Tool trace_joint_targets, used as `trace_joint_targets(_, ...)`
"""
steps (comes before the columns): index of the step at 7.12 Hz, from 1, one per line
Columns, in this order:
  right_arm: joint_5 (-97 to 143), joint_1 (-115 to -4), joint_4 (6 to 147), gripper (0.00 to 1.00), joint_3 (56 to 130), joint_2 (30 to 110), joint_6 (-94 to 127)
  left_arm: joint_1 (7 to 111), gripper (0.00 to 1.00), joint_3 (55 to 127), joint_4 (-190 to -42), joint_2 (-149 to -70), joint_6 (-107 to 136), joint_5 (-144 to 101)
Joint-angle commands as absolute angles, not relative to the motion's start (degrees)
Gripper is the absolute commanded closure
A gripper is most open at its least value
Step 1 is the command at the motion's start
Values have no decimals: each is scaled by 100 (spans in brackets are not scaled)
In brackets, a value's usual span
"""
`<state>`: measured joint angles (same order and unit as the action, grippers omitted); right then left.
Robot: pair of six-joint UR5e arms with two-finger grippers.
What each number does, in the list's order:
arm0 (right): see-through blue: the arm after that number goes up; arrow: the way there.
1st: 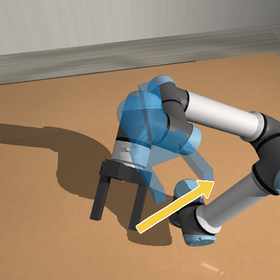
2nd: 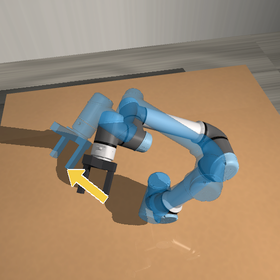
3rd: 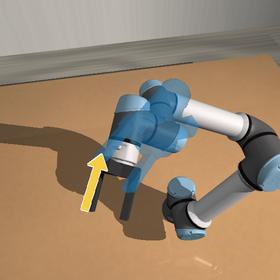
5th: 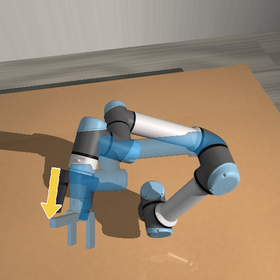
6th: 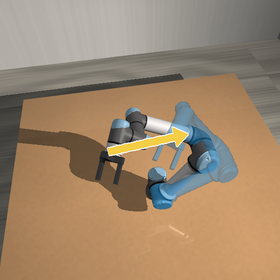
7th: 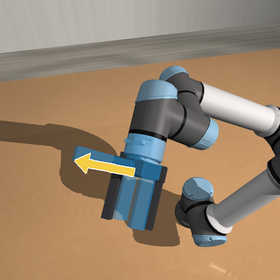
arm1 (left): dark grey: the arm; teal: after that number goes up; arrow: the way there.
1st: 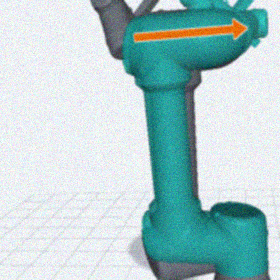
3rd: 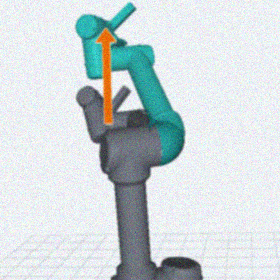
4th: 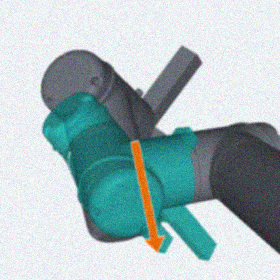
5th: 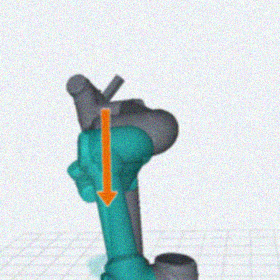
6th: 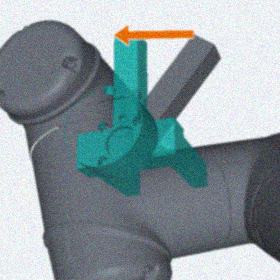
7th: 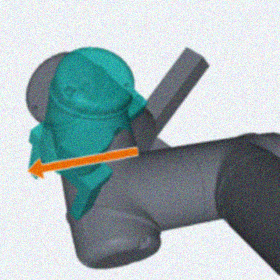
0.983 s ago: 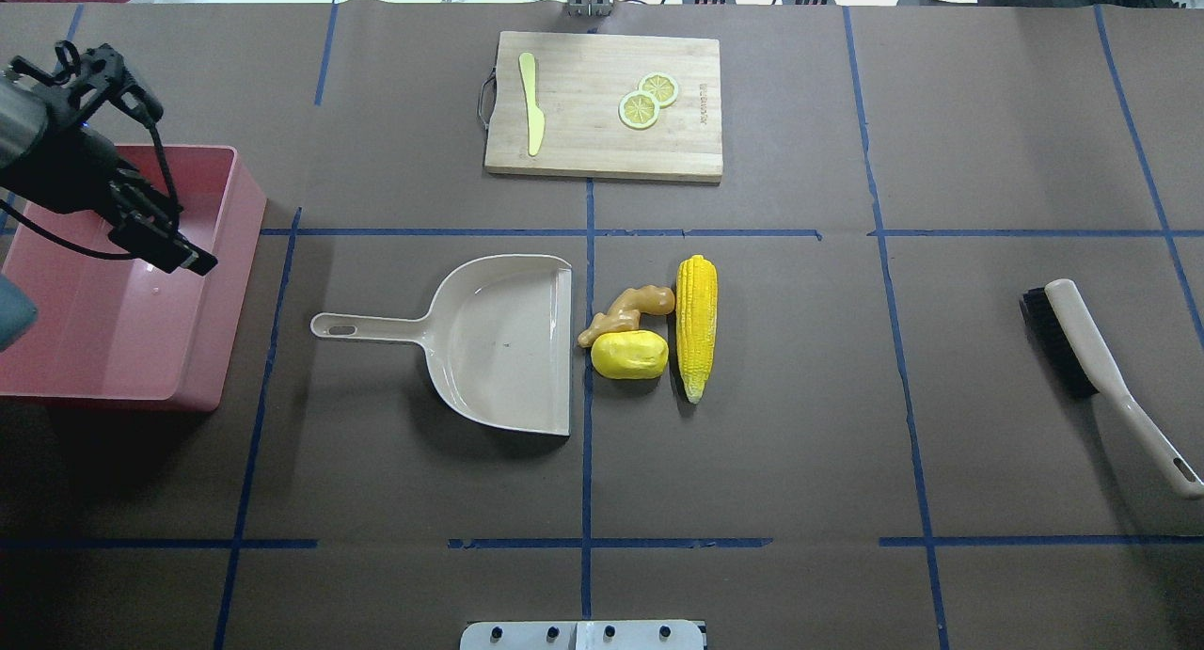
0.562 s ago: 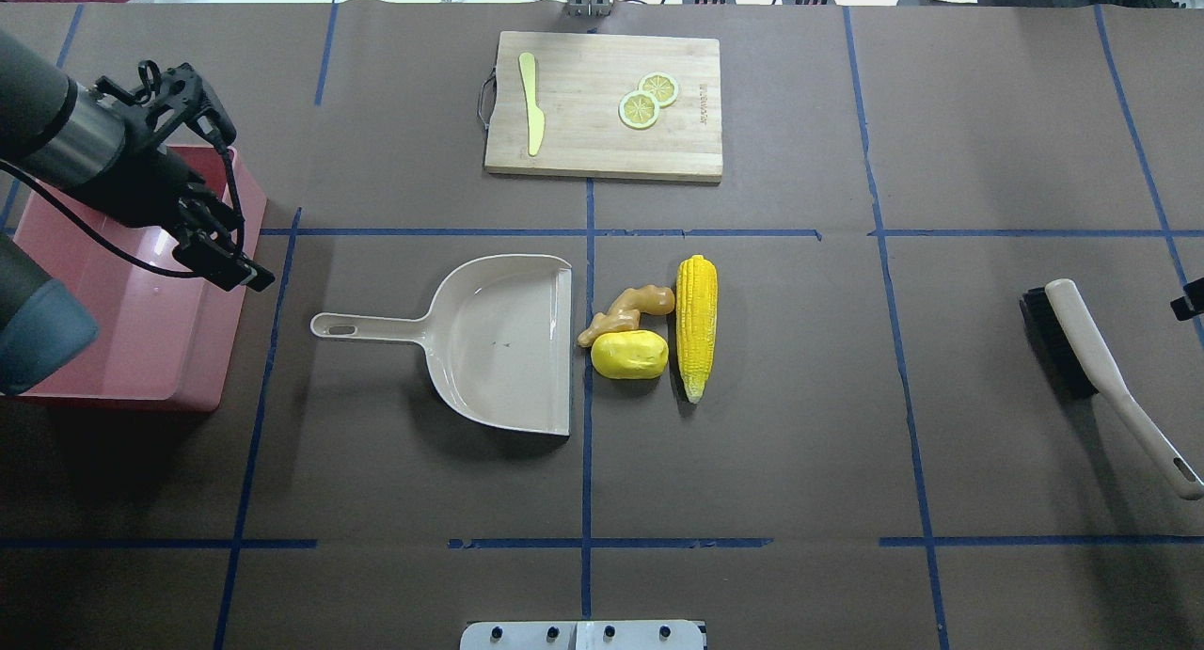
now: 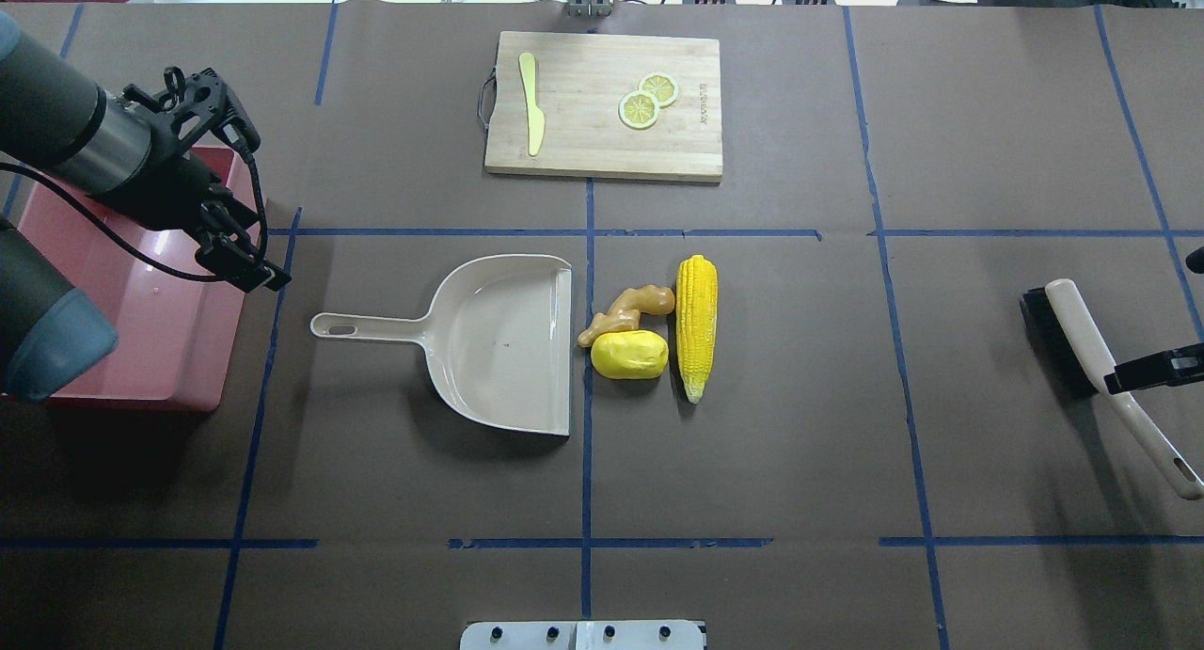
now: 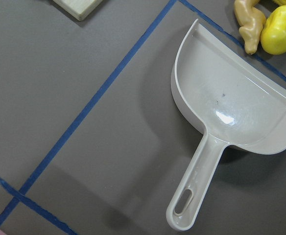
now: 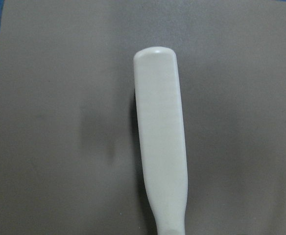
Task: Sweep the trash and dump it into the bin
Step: 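Move the left gripper toward the dustpan handle while the right gripper reaches for the brush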
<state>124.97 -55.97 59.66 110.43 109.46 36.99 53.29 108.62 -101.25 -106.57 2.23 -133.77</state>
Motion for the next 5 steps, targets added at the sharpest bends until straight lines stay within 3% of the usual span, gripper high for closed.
trace_joint_targets(1, 12184, -5135, 5643, 0, 10662, 10934, 3997, 5326, 0, 10854, -10125, -10661, 229, -13368)
trace_joint_targets(3, 12146, -4896, 5451, 1, 10529, 10916, 4175, 5326, 0, 10863, -10125, -10670, 229, -13377)
trace_joint_targets(5, 12190, -4791, 5440, 46, 10521, 10969, 4088, 5326, 0, 10855, -10125, -10670, 229, -13368)
